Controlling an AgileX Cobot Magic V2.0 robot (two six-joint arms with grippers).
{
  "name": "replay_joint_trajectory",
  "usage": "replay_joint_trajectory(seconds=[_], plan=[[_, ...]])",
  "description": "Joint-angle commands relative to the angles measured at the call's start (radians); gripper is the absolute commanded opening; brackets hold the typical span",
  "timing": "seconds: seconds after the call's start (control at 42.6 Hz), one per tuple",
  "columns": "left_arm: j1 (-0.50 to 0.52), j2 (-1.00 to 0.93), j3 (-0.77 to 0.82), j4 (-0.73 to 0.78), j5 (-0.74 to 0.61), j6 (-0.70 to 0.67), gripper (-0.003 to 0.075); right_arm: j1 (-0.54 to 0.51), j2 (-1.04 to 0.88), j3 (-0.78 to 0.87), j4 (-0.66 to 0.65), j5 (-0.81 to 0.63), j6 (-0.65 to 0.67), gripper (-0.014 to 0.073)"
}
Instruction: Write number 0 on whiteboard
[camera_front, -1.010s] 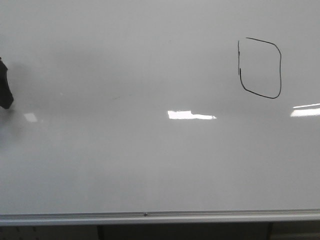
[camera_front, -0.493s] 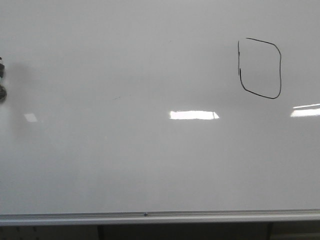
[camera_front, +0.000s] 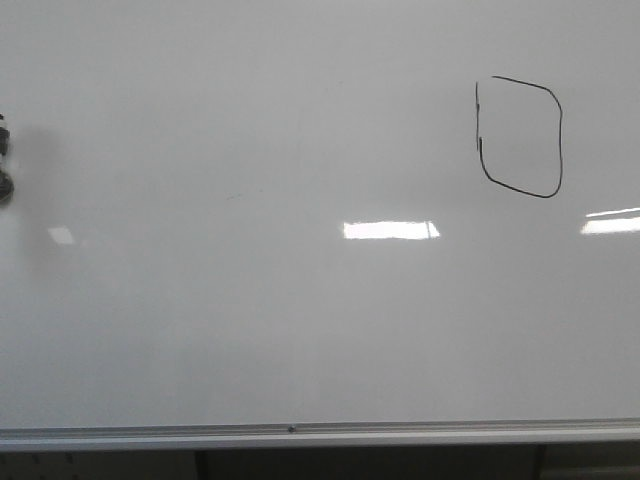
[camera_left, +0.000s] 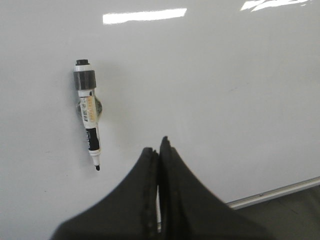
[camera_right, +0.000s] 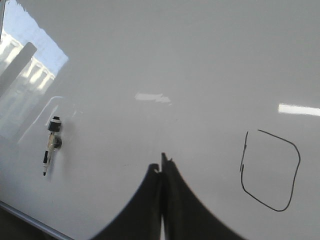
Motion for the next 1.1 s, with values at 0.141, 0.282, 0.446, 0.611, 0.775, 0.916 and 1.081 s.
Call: replay_joint_trajectory(seconds=[0.141, 0.282, 0.446, 0.611, 0.775, 0.916, 1.081], plan=[[-0.020, -0.156, 0.032, -0.022, -0.096, 0.000, -0.0020, 0.000, 0.002, -0.028, 0.023, -0.051, -0.010, -0.0069], [-0.020, -0.179, 0.032, -0.022, -0.099, 0.000, -0.0020, 0.000, 0.002, -0.028, 0.023, -0.051, -0.010, -0.0069], [-0.020, -0.179, 0.032, -0.022, -0.099, 0.000, -0.0020, 0.000, 0.002, -0.028, 0.023, -0.051, -0.010, -0.0069], [-0.020, -0.179, 0.032, -0.022, -0.099, 0.000, -0.0020, 0.000, 0.002, -0.028, 0.023, -0.051, -0.010, -0.0069], [-0.020, -0.179, 0.032, -0.022, -0.099, 0.000, -0.0020, 0.000, 0.002, -0.028, 0.023, -0.051, -0.010, -0.0069], [-0.020, -0.179, 0.032, -0.022, -0.099, 0.000, -0.0020, 0.000, 0.002, -0.028, 0.023, -0.051, -0.010, -0.0069], [-0.020, -0.191, 0.052, 0.032, -0.138, -0.029, -0.0020, 0.000, 0.002, -0.028, 0.023, -0.051, -0.010, -0.0069]])
